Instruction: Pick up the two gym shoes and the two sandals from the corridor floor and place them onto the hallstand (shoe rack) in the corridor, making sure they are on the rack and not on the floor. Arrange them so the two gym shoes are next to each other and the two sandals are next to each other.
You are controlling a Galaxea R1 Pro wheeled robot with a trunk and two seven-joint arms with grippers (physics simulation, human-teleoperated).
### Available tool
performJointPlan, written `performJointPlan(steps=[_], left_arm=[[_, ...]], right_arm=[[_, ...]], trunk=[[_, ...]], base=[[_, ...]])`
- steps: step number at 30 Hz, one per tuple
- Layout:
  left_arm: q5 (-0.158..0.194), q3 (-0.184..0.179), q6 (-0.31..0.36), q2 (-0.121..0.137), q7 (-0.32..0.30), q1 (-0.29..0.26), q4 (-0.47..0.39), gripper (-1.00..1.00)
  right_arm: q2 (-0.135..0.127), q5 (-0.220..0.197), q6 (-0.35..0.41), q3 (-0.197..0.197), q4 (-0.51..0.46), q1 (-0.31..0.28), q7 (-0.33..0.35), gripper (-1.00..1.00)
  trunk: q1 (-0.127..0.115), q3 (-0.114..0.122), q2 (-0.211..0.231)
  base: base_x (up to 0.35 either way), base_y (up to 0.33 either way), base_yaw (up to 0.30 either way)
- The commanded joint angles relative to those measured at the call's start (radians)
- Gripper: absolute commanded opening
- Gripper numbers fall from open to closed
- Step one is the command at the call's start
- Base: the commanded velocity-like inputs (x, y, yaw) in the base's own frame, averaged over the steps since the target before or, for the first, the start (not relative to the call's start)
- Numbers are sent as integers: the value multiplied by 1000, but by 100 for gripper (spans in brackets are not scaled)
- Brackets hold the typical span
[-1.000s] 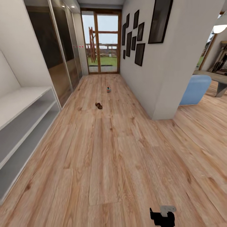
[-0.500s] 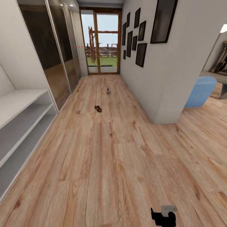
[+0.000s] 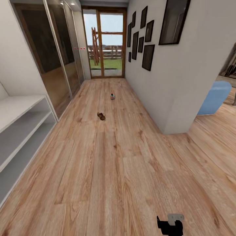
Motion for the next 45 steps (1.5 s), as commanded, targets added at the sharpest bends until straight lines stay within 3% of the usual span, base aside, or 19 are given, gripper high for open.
performJointPlan(steps=[1,45], left_arm=[[10,2,-1,0,-10,-1,1,100],[11,2,-1,0,-9,-1,1,100]], right_arm=[[1,11,-3,-8,1,-1,-3,100],[2,11,-3,-8,1,-1,-3,100]], trunk=[[0,-1,0],[0,-1,0]], base=[[340,0,0],[340,0,0]])
